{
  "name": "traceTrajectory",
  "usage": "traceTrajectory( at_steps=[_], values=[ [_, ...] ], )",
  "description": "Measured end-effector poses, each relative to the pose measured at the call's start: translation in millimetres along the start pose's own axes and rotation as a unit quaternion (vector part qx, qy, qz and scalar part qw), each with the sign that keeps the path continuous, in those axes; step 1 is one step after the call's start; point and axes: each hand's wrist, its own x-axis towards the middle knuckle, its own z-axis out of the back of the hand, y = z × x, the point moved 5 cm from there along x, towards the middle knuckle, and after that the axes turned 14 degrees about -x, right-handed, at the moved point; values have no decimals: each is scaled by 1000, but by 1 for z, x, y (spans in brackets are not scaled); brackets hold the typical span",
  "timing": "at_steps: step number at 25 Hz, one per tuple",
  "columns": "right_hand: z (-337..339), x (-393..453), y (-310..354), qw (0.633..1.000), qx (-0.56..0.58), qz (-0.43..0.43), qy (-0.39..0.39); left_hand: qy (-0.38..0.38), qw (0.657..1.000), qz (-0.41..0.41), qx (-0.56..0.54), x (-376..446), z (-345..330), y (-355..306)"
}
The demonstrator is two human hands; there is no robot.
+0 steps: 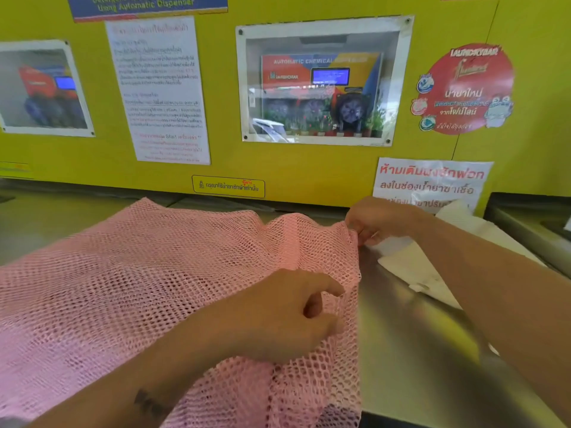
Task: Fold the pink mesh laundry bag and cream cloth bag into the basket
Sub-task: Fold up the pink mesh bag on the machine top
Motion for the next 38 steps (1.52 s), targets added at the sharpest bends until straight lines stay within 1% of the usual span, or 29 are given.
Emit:
traceTrajectory(
  at_steps=[1, 2, 3, 4, 7, 8, 9, 12, 14, 15, 16, 18, 19, 20, 22, 24, 25, 26, 29, 30, 31, 32, 34, 35, 37, 38],
  values=[
    [-2, 0, 0, 1000, 19, -1, 19, -8, 1000, -1, -11, -3, 0, -1],
    [-4, -1, 2, 999, 15, 8, 29, -12, 1000, 2, -12, -5, -2, -2],
    [-7, -1, 5, 999, -12, 28, 32, -13, 1000, 7, -6, -6, -5, -4],
    [-11, -2, 9, 997, -50, 59, 19, -15, 1000, 11, 3, -7, -10, -7],
    [-4, 0, 19, 975, -149, 121, -110, -29, 999, 28, -3, -11, -27, -16],
    [-2, -1, 22, 964, -187, 133, -136, -30, 999, 31, -16, -14, -34, -20],
    [-3, -2, 24, 955, -223, 144, -137, -24, 999, 34, -24, -19, -42, -24],
    [-11, -2, 25, 932, -310, 160, -102, -3, 997, 72, -28, -38, -51, -34],
    [-13, -1, 23, 924, -327, 170, -102, -3, 994, 98, -43, -50, -50, -40],
    [-11, 0, 22, 922, -328, 177, -102, -24, 994, 92, -45, -52, -50, -43],
    [-9, 1, 22, 921, -329, 183, -99, -70, 994, 78, -34, -52, -48, -45],
    [-3, -1, 21, 916, -340, 195, -82, -171, 983, 67, 24, -47, -50, -47],
    [0, -3, 21, 910, -355, 202, -66, -198, 975, 79, 65, -43, -55, -46],
    [3, -8, 20, 903, -375, 206, -47, -201, 968, 104, 108, -39, -61, -42],
    [12, -20, 21, 898, -391, 201, 2, -177, 959, 155, 159, -30, -68, -32],
    [16, -32, 25, 901, -387, 191, 50, -175, 960, 160, 150, -27, -62, -27],
    [14, -40, 28, 895, -397, 192, 69, -177, 963, 154, 135, -26, -58, -25],
    [10, -47, 31, 883, -418, 195, 83, -176, 964, 152, 127, -26, -55, -22],
    [-18, -68, 30, 827, -509, 200, 130, -165, 965, 149, 137, -23, -52, -19],
    [-27, -76, 30, 813, -529, 204, 135, -161, 967, 142, 134, -23, -50, -17],
    [-33, -82, 33, 807, -536, 212, 125, -161, 971, 131, 116, -23, -47, -15],
    [-37, -84, 37, 810, -531, 225, 105, -163, 976, 118, 81, -26, -41, -12],
    [-40, -82, 47, 825, -504, 251, 54, -159, 983, 88, -27, -33, -24, 0],
    [-41, -81, 52, 824, -502, 261, 30, -151, 983, 69, -76, -37, -15, 6],
    [-46, -74, 59, 808, -519, 278, -20, -144, 974, 21, -177, -48, 0, 18],
    [-46, -72, 65, 797, -527, 289, -61, -156, 958, -5, -239, -53, 7, 24]
  ],
)
